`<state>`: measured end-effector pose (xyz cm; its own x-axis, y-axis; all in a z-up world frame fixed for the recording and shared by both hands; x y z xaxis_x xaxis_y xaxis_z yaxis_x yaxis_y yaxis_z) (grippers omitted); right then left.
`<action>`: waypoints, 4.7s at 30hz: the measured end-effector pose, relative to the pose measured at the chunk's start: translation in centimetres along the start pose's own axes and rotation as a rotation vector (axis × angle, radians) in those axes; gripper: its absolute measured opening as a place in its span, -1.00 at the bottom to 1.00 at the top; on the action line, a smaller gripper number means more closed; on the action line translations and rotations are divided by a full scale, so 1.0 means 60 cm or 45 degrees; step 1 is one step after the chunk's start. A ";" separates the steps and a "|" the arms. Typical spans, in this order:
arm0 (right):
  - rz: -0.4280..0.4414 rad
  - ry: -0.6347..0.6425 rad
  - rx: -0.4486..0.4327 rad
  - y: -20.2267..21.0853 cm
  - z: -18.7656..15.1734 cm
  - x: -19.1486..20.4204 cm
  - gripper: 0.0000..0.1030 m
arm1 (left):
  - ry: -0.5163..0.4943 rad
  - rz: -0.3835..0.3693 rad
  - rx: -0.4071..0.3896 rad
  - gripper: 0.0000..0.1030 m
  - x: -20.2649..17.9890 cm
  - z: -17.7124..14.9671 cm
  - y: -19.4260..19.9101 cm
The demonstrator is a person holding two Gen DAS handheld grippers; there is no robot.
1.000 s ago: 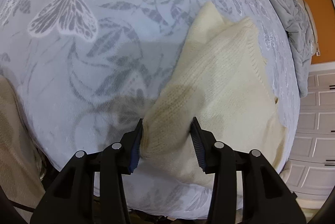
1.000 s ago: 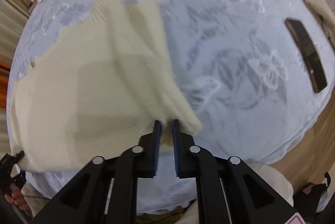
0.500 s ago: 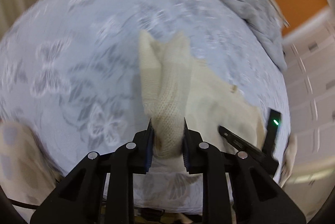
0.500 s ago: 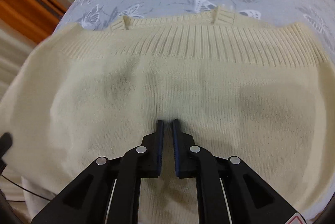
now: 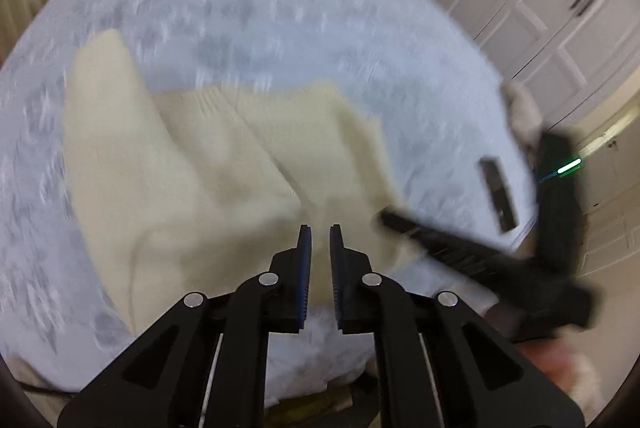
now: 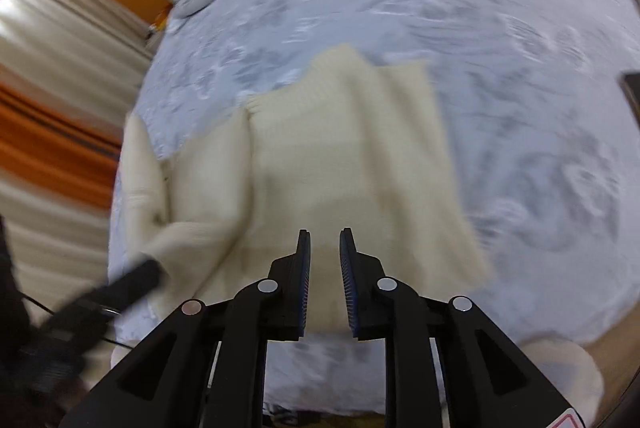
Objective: Fold small clothes
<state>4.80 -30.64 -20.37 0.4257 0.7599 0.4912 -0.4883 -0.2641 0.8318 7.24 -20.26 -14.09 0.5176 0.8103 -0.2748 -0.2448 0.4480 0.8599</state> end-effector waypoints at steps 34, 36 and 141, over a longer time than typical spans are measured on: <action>0.086 0.682 0.043 0.081 -0.028 0.258 -0.72 | 0.390 0.241 -0.293 0.44 0.284 -0.138 0.212; -0.008 0.559 0.120 0.043 -0.034 0.166 -0.69 | 0.374 0.221 -0.270 0.46 0.274 -0.135 0.197; -0.241 0.075 0.071 -0.066 0.068 -0.099 -0.91 | 0.094 0.288 -0.047 0.32 0.114 0.015 -0.009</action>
<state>7.33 -36.53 -25.51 0.4600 0.8319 0.3105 -0.3605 -0.1445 0.9215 11.62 -15.32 -16.08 0.3850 0.9164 -0.1092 -0.3783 0.2647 0.8870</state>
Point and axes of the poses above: each gripper's, at about its wrist camera, not at the fingertips, and y roughly against the way its jaws point, x to its left, z to its top, the point moved 10 cm from there along -y, roughly the way its jaws point, and after that the axes turned 7 degrees about -y, right-handed, at the moved point
